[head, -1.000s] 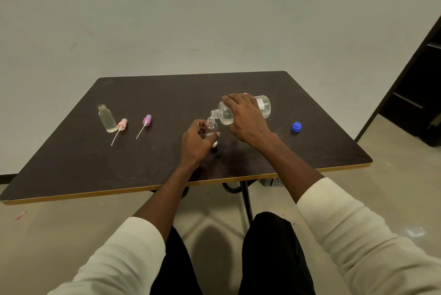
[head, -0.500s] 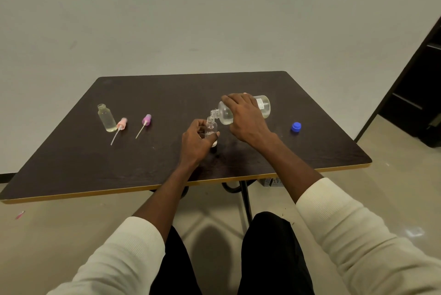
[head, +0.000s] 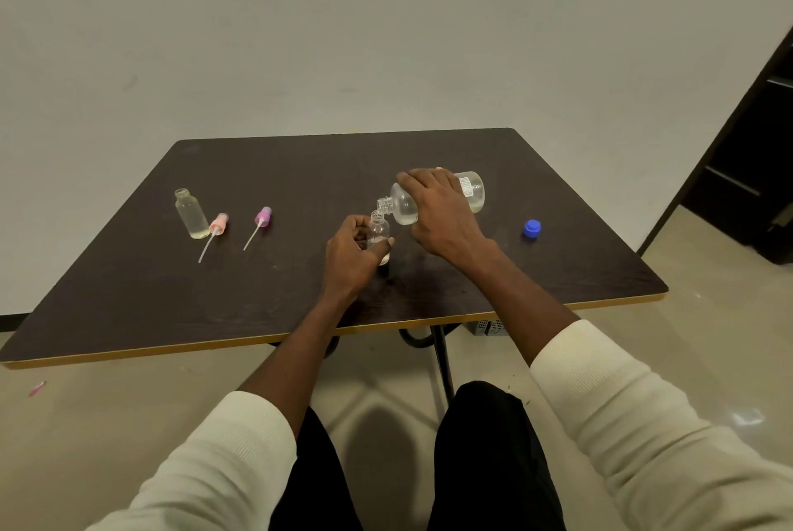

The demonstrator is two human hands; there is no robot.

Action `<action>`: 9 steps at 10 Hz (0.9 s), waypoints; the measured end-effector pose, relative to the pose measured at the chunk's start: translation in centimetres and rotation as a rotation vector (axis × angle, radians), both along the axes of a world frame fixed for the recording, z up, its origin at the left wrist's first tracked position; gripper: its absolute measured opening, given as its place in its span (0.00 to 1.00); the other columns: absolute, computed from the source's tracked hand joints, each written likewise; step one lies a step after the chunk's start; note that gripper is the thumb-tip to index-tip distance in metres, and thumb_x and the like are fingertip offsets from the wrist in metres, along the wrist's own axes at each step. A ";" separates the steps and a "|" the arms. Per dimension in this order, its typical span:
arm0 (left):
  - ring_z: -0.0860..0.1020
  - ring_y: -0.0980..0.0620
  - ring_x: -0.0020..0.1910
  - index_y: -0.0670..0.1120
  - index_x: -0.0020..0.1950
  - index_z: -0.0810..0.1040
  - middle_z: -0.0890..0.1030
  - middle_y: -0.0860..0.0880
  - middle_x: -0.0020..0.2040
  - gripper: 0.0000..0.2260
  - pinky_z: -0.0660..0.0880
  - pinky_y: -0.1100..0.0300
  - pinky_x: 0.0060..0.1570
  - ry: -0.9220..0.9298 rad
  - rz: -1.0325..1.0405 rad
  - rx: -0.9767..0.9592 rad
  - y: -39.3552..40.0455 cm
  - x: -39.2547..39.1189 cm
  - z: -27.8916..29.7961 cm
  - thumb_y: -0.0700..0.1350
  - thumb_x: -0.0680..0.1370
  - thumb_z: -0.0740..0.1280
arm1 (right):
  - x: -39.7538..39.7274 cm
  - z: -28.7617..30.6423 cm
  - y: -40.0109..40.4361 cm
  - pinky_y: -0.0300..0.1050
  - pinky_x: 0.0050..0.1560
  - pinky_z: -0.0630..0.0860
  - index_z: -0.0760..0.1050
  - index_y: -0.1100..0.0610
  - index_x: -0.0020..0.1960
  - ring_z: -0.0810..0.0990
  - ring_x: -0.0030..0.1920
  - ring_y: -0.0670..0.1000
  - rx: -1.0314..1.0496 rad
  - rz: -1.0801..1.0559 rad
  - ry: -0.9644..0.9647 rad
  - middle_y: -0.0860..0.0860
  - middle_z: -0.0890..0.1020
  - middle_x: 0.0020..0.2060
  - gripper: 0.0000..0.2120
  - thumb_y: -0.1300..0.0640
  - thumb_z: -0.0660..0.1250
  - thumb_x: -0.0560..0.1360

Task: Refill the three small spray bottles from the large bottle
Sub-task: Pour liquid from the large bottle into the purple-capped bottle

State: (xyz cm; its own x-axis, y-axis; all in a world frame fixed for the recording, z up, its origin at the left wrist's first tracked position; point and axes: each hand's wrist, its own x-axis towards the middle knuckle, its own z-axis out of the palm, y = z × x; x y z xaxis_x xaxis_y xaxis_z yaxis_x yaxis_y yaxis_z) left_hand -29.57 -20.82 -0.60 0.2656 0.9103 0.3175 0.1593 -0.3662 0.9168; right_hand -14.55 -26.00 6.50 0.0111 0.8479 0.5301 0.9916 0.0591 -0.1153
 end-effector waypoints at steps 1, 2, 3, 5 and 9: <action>0.81 0.58 0.46 0.55 0.51 0.74 0.81 0.56 0.46 0.13 0.77 0.67 0.45 0.005 -0.004 0.007 0.0 0.0 0.1 0.43 0.74 0.76 | 0.0 0.0 0.0 0.53 0.71 0.60 0.71 0.58 0.69 0.72 0.64 0.58 -0.003 -0.002 0.000 0.56 0.76 0.63 0.34 0.65 0.73 0.64; 0.81 0.57 0.46 0.57 0.50 0.73 0.81 0.56 0.46 0.14 0.78 0.63 0.46 0.010 -0.001 0.009 0.0 0.0 0.0 0.43 0.74 0.76 | 0.0 0.0 0.0 0.53 0.71 0.60 0.71 0.58 0.69 0.72 0.64 0.58 0.004 0.000 0.002 0.56 0.76 0.63 0.33 0.65 0.72 0.64; 0.81 0.55 0.46 0.55 0.51 0.74 0.82 0.55 0.46 0.13 0.79 0.62 0.47 0.010 0.003 0.002 0.1 0.0 -0.1 0.44 0.73 0.76 | 0.0 0.0 0.1 0.53 0.71 0.60 0.71 0.58 0.69 0.72 0.64 0.57 -0.001 -0.004 0.002 0.55 0.76 0.63 0.34 0.65 0.72 0.64; 0.81 0.55 0.46 0.51 0.53 0.75 0.81 0.55 0.46 0.13 0.77 0.66 0.44 0.020 0.011 0.010 0.0 0.0 0.1 0.43 0.74 0.76 | 0.0 0.1 0.0 0.53 0.72 0.59 0.70 0.58 0.69 0.71 0.65 0.57 -0.002 -0.005 -0.010 0.55 0.76 0.64 0.34 0.65 0.73 0.64; 0.81 0.53 0.47 0.52 0.52 0.75 0.82 0.54 0.47 0.13 0.80 0.52 0.50 0.029 0.017 0.012 0.3 0.1 -0.2 0.44 0.73 0.76 | -0.1 0.0 0.1 0.53 0.71 0.60 0.71 0.58 0.69 0.72 0.64 0.57 0.012 -0.010 -0.014 0.56 0.76 0.63 0.34 0.64 0.74 0.64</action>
State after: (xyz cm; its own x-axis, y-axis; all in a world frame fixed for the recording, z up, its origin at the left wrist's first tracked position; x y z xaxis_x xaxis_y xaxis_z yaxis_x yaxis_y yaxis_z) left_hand -29.51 -20.54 -0.79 0.2590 0.9109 0.3211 0.1920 -0.3744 0.9072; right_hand -14.66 -25.91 6.53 0.0117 0.8414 0.5402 0.9936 0.0509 -0.1008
